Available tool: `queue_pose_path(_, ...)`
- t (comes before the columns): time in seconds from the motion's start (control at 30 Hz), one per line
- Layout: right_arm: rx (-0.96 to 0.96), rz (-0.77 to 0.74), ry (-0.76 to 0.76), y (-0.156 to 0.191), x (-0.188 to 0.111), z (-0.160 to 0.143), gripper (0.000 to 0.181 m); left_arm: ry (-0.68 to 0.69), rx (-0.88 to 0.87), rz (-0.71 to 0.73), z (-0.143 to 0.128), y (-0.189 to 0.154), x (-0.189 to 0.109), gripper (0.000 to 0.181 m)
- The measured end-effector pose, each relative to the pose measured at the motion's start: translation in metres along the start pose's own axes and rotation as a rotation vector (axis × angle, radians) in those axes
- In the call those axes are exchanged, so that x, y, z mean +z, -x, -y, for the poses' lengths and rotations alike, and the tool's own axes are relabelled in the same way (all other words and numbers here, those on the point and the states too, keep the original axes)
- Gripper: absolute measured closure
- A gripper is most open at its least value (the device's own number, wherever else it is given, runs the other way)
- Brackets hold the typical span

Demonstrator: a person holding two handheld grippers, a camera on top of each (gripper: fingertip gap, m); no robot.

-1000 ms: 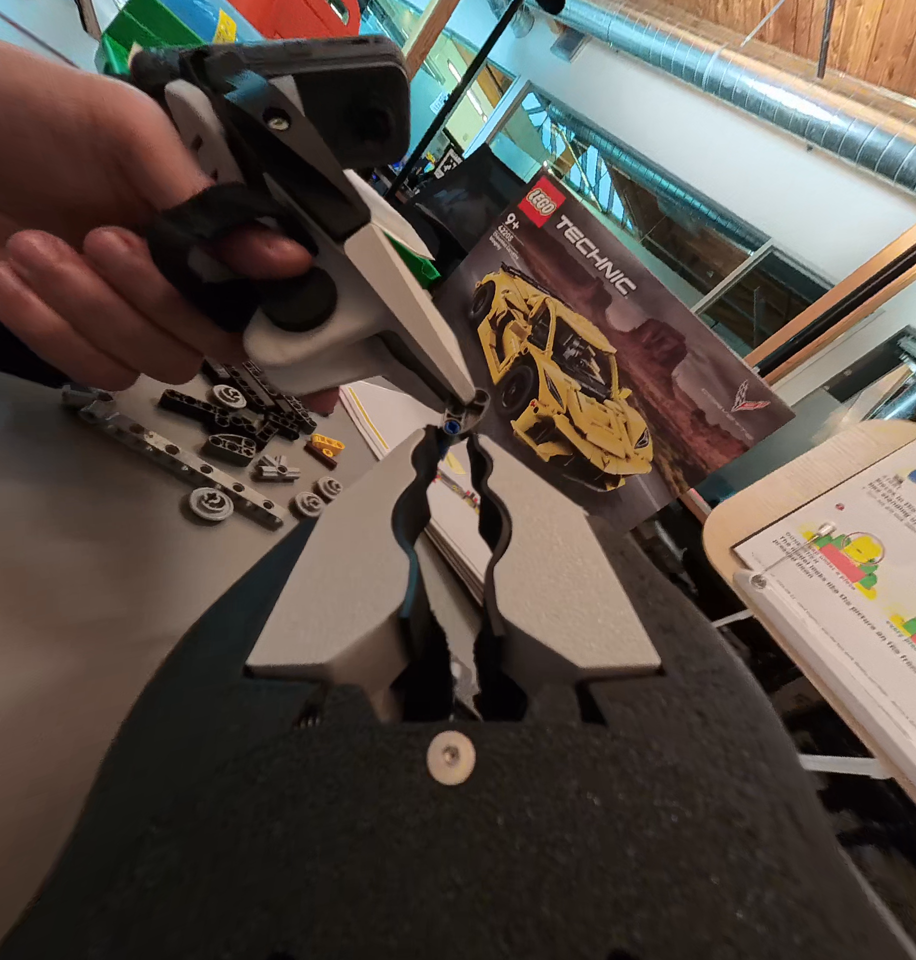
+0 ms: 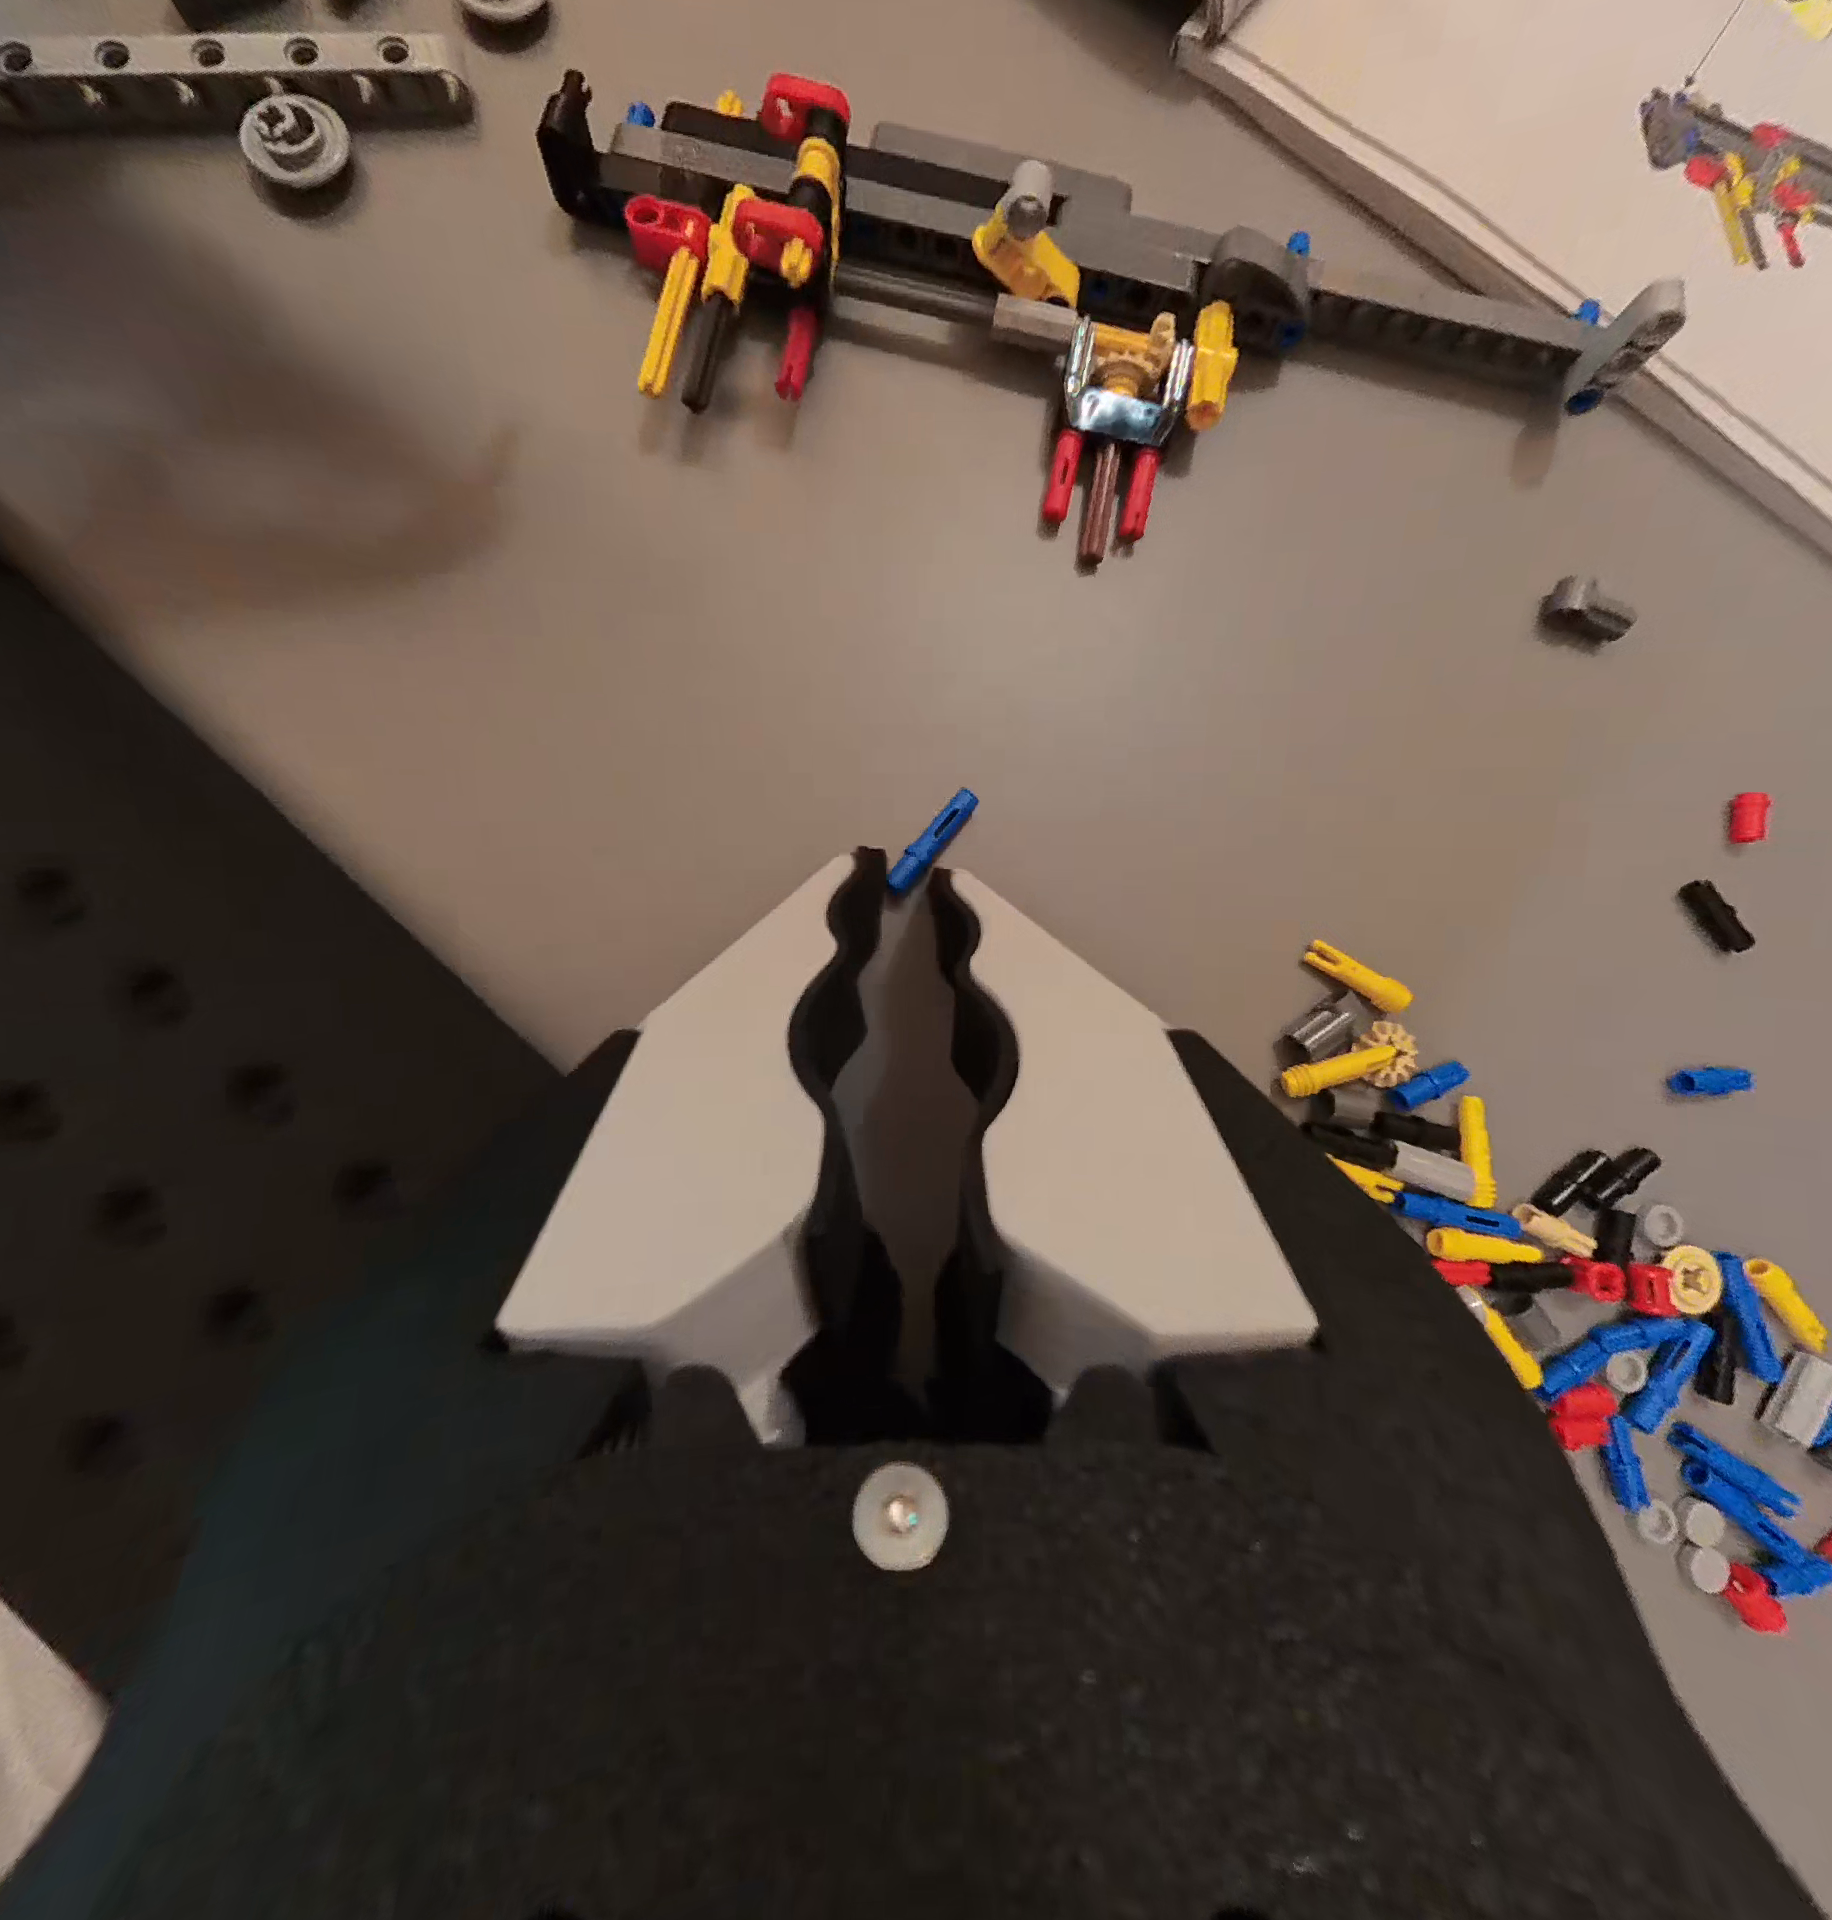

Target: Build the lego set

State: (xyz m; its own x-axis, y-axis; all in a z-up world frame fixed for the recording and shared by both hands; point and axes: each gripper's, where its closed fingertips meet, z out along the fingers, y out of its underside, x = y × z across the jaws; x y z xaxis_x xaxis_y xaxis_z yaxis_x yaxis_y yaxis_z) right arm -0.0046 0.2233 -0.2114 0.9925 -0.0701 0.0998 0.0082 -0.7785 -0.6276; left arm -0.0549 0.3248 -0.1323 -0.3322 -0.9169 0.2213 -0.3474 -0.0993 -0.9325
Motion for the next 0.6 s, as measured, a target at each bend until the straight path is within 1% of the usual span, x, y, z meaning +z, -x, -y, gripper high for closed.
queue_pose_path(0.03,-0.020,-0.007,-0.001,0.000,0.000,0.000,0.177,0.006,0.013,-0.011,-0.001,-0.003,0.001,0.174)
queue_pose_path(0.1,-0.039,-0.009,-0.006,0.000,0.001,0.001,0.178,0.020,0.052,-0.030,-0.003,-0.010,0.003,0.174)
queue_pose_path(0.2,-0.041,0.043,-0.030,0.004,-0.001,0.004,0.178,0.059,0.136,-0.001,-0.010,-0.011,0.007,0.174)
queue_pose_path(0.27,-0.052,0.118,-0.129,0.015,-0.009,0.022,0.178,0.097,0.178,0.025,-0.016,-0.010,0.010,0.174)
queue_pose_path(0.33,-0.058,0.275,-0.193,0.039,-0.018,0.037,0.178,0.122,0.215,0.022,-0.021,-0.013,0.013,0.174)
queue_pose_path(0.43,-0.062,0.377,-0.189,0.056,-0.019,0.050,0.179,0.117,0.289,0.019,-0.020,-0.020,0.015,0.174)
queue_pose_path(0.5,-0.062,0.444,-0.143,0.064,-0.018,0.054,0.179,0.105,0.370,0.050,-0.018,-0.020,0.015,0.174)
queue_pose_path(0.57,-0.062,0.488,-0.113,0.069,-0.016,0.060,0.179,0.099,0.452,0.038,-0.019,-0.029,0.016,0.174)
queue_pose_path(0.6,-0.069,0.484,-0.119,0.067,-0.015,0.065,0.179,0.099,0.479,0.034,-0.020,-0.032,0.017,0.174)
